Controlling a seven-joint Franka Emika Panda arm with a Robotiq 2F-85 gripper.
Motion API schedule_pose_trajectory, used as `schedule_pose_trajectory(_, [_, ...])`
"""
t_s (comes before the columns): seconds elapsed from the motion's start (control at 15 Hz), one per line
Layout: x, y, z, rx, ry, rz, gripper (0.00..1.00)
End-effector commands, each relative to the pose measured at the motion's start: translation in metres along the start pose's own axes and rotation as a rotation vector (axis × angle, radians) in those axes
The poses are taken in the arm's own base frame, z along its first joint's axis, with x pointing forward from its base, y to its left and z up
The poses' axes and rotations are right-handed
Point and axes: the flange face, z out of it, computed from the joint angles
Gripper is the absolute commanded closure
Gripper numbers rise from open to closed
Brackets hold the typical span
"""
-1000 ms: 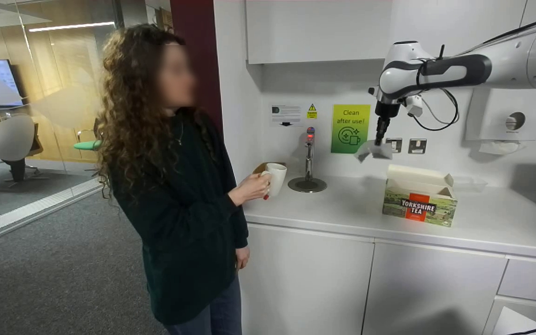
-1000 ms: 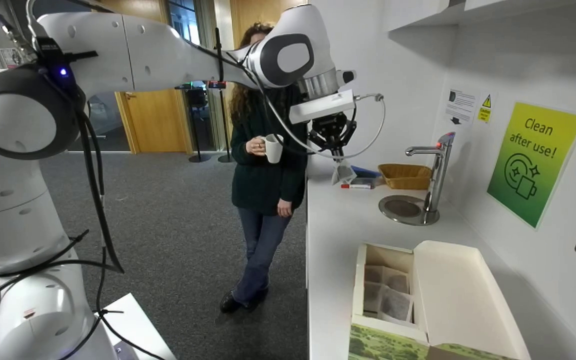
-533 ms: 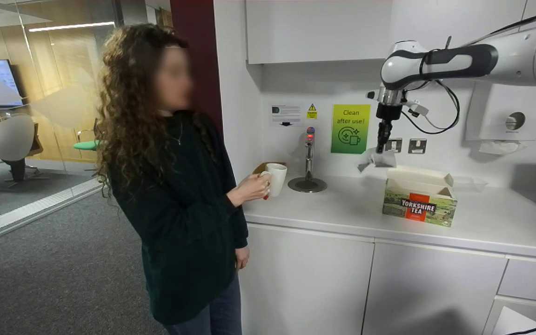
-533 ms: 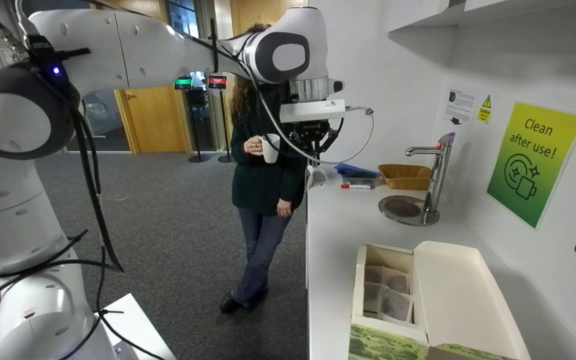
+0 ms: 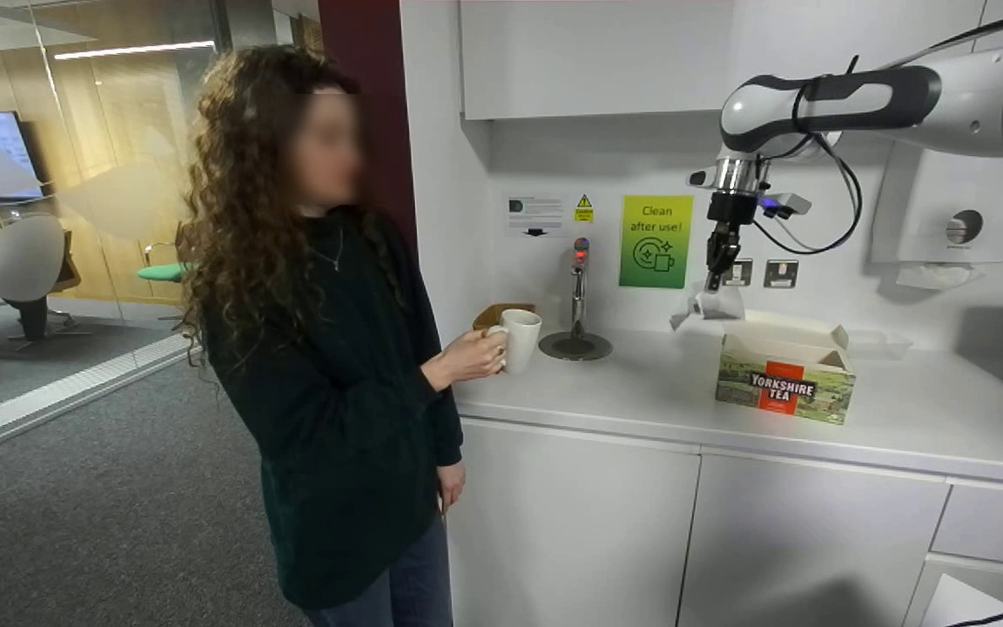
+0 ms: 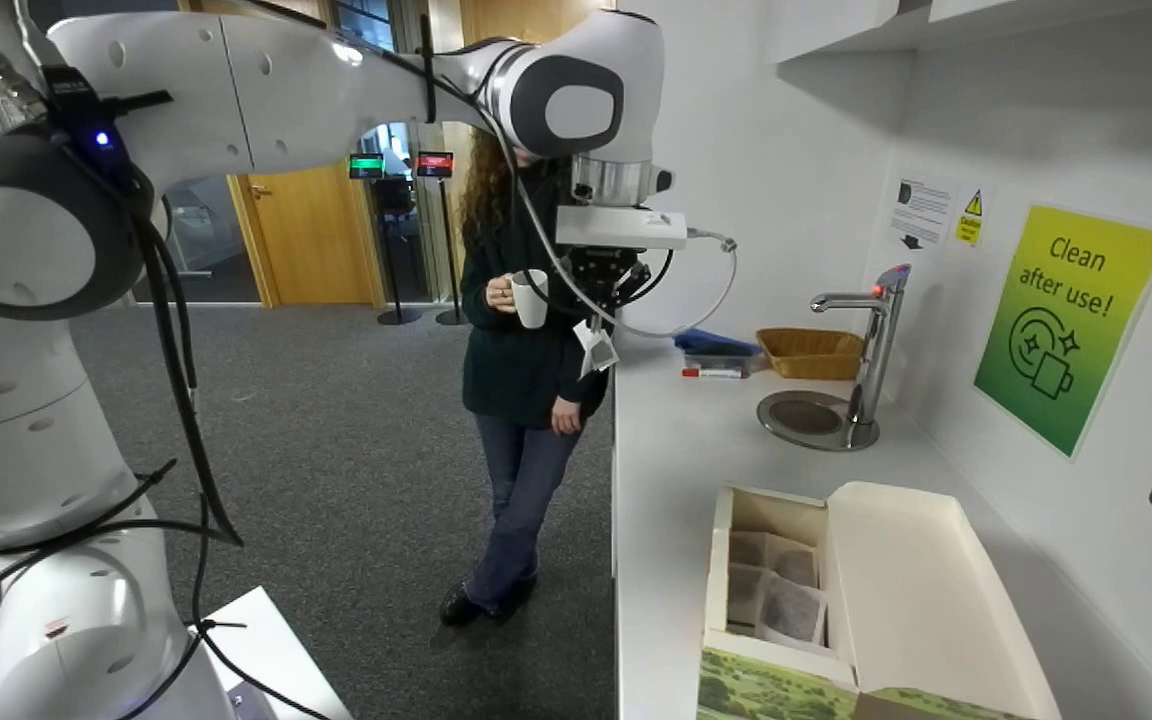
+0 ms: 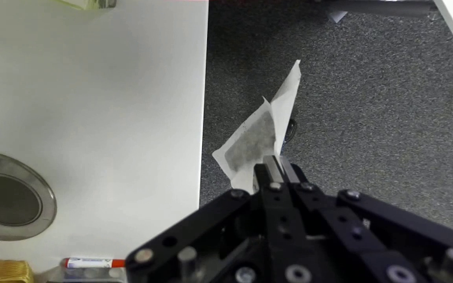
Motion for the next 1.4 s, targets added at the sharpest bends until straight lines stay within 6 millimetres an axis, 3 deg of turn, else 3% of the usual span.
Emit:
schedule_pose_trajectory(0.0, [0.002,0.008,-0.01,-0.017,0.057,-0.039,1.0])
schedule_pose_trajectory(0.33, [0.021,0.026,-0.014,-0.075,0.115,0.024,1.0])
schedule_pose_trajectory(0.4, [0.022,0.029,-0.015,-0.093,0.112,0.041,0.74])
schedule_pose_trajectory(0.47, [0.017,0.02,-0.006,-0.064,0.083,0.011,0.98])
schedule_pose_trajectory(0.67, [0.022,0.026,-0.004,-0.074,0.086,0.026,0.75])
schedule_pose_trajectory(1.33, [0.022,0.027,-0.006,-0.077,0.087,0.026,0.74])
